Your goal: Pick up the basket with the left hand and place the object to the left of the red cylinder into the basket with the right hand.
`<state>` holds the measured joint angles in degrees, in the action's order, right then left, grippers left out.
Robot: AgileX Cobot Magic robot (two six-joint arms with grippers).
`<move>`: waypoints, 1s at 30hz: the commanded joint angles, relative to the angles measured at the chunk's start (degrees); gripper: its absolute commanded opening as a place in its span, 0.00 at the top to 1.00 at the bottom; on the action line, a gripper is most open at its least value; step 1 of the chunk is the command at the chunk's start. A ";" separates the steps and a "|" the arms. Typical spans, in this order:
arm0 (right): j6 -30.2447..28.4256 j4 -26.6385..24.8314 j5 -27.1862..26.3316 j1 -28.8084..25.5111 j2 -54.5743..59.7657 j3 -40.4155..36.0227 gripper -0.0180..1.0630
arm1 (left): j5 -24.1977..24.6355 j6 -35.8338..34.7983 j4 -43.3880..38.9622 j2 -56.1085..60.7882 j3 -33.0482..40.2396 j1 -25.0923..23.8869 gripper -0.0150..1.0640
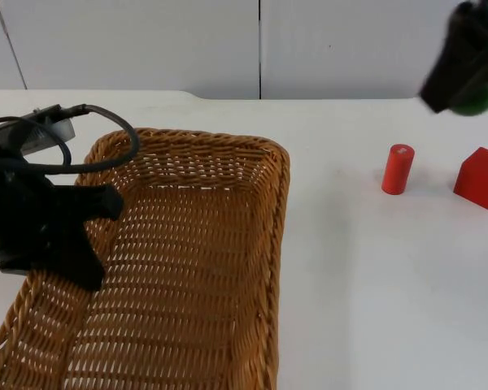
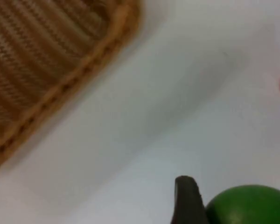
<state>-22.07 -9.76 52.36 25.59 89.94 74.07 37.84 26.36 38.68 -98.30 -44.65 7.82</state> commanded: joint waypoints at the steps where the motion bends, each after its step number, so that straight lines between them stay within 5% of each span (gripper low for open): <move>1: -2.73 -1.29 -2.28 3.85 0.54 -0.27 0.99 | 0.42 -0.05 1.63 0.60 0.20 0.11 0.99; 7: -4.33 -1.29 -10.95 14.22 6.54 -0.27 0.99 | 0.42 -0.05 1.91 0.60 0.20 0.11 0.99; 18: -4.57 -1.06 -24.45 21.57 16.88 -0.27 0.98 | 0.64 -0.05 2.69 0.60 0.20 0.11 0.99; 22: -4.57 -0.95 -25.75 21.57 19.54 -0.27 0.86 | 1.50 -0.05 5.32 0.60 0.20 0.11 0.99; 27: -4.57 -1.08 -27.04 21.57 21.10 -0.27 0.45 | 2.21 0.56 5.88 0.60 0.20 0.11 0.99; 30: -4.31 -0.97 -27.32 21.57 20.63 -0.27 0.32 | 2.21 0.56 5.88 0.60 0.20 0.11 0.99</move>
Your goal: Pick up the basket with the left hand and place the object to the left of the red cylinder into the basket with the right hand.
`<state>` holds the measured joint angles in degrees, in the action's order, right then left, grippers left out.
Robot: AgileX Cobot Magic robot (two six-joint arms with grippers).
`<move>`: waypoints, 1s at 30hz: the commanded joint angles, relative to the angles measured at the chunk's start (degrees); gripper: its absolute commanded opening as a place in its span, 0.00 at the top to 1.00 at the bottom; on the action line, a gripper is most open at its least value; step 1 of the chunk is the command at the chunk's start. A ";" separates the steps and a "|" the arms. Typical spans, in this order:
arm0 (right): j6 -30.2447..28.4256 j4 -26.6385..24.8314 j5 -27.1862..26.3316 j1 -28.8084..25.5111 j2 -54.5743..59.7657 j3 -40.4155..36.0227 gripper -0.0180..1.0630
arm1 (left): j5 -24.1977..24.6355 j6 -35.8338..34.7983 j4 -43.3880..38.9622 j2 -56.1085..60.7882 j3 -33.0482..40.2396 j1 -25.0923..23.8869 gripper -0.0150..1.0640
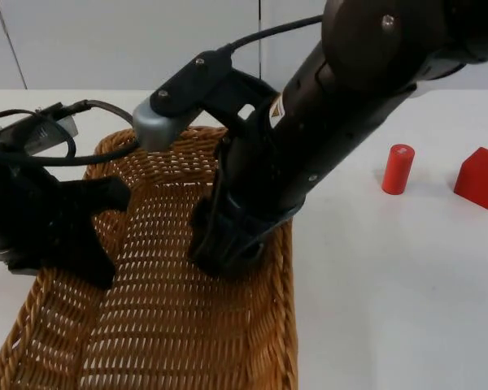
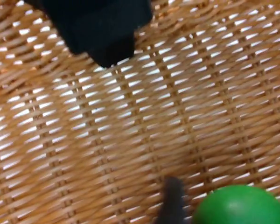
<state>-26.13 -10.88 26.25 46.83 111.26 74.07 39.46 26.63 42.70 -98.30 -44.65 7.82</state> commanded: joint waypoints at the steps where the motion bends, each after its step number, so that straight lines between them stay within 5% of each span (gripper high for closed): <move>1: -0.25 0.24 -0.87 0.33 -1.45 -0.27 0.28 | 0.71 0.29 1.85 0.60 0.20 0.11 0.99; 9: 0.32 1.57 2.43 0.21 -10.69 -0.27 0.28 | 0.69 0.29 1.62 0.60 0.20 0.11 0.99; 18: 10.48 9.10 11.54 0.21 -31.38 -0.75 0.28 | 1.54 0.39 1.51 0.60 0.20 0.11 0.99; 27: 29.14 21.44 15.20 0.21 -49.48 -7.48 0.28 | 1.63 1.07 1.37 0.60 0.20 0.11 0.99; 30: 39.60 28.60 15.46 0.21 -58.02 -14.06 0.28 | 2.05 2.21 1.37 0.60 0.20 0.11 0.99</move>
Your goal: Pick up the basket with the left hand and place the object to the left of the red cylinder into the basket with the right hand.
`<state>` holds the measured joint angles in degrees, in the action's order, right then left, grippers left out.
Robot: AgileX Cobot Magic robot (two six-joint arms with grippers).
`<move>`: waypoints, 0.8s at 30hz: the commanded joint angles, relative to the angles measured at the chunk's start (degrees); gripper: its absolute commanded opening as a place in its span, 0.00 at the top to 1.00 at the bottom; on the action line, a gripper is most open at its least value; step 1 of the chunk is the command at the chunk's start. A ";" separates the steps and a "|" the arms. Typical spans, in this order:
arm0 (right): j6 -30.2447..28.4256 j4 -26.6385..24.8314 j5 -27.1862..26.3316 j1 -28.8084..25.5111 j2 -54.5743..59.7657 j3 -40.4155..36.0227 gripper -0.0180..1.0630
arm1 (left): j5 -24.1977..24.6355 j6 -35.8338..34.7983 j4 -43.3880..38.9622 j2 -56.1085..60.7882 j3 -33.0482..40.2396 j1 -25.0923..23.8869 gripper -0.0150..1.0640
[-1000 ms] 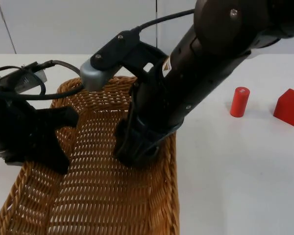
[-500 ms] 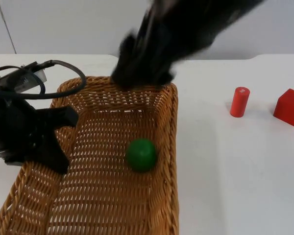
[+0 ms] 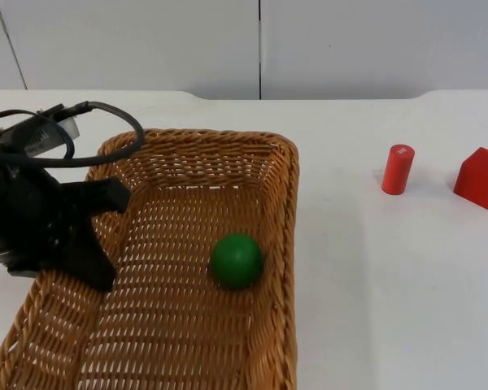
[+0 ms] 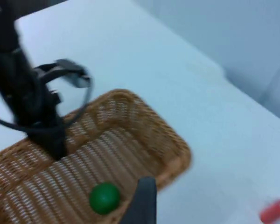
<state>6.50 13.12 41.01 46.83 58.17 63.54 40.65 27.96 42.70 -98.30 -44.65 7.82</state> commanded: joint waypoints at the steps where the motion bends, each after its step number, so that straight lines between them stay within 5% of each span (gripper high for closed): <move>1: 8.89 5.79 0.70 0.21 -7.32 -5.64 0.28 | 0.99 1.19 1.37 0.60 0.20 0.11 0.99; 15: 11.11 11.03 0.92 0.21 -20.61 -15.40 0.28 | -2.33 2.65 6.41 0.60 0.20 0.80 0.99; 24: 11.25 14.76 1.21 0.21 -20.61 -15.40 0.28 | -10.56 2.15 15.60 -2.46 -2.49 8.54 0.99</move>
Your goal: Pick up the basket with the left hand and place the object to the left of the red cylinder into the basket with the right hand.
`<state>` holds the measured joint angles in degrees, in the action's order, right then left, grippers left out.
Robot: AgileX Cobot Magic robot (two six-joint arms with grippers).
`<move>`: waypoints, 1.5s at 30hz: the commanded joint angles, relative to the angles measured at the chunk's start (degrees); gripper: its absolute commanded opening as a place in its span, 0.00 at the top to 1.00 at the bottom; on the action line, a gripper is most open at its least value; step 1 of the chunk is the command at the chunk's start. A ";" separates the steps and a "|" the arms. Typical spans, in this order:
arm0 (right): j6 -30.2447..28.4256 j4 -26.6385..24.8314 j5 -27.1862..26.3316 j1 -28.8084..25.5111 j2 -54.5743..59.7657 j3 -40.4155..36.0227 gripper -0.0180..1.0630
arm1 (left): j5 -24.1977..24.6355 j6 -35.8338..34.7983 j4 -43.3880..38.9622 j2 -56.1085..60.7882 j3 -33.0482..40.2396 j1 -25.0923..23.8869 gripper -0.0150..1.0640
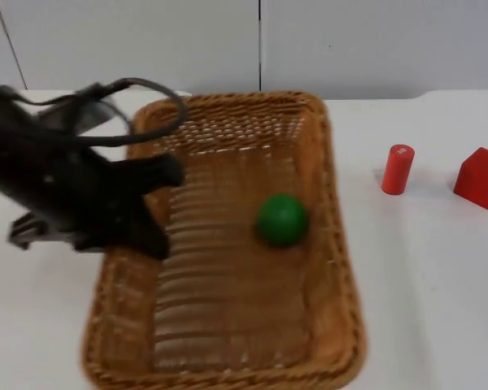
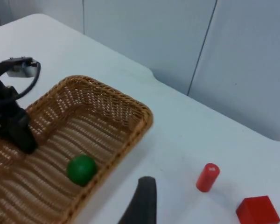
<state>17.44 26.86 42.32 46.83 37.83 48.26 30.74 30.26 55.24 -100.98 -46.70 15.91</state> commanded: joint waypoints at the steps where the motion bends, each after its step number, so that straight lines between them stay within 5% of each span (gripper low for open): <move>1: 0.43 1.02 -0.09 0.21 -0.27 -0.13 0.28 | -1.36 -0.65 3.46 -1.06 -1.68 1.90 0.99; 11: 0.99 1.68 1.29 0.21 -0.27 -0.39 0.28 | -2.39 -7.04 3.67 -14.66 -12.62 11.51 0.99; 19: 5.18 6.19 0.17 0.21 -0.27 -3.35 0.28 | -3.43 -6.91 3.37 -18.95 -13.62 12.40 0.94; 21: 6.10 6.94 0.03 0.21 -0.27 -4.13 0.28 | -4.08 -6.91 2.34 -18.95 -13.62 12.40 0.80; 24: 7.21 7.79 -0.09 0.21 -0.27 -4.12 0.28 | -3.56 -6.91 2.02 -18.95 -13.62 12.40 0.46; 25: 7.21 7.79 -0.09 0.21 -0.27 -4.12 0.28 | -3.56 -6.91 2.02 -18.95 -13.62 12.40 0.46; 28: 7.21 7.79 -0.09 0.21 -0.27 -4.12 0.28 | -0.69 -5.75 0.69 -18.95 -13.62 11.65 0.01; 35: 7.21 7.57 -0.09 0.21 -0.27 -4.12 0.28 | 0.24 -5.63 -4.72 -16.85 -13.62 8.46 0.01; 45: 7.21 7.57 -0.09 0.21 -0.27 -4.12 0.28 | 1.60 -6.99 -16.10 -3.70 -13.62 -3.04 0.01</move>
<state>24.42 33.93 42.70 46.83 37.83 44.29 31.06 24.29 42.55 -107.65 -60.38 14.74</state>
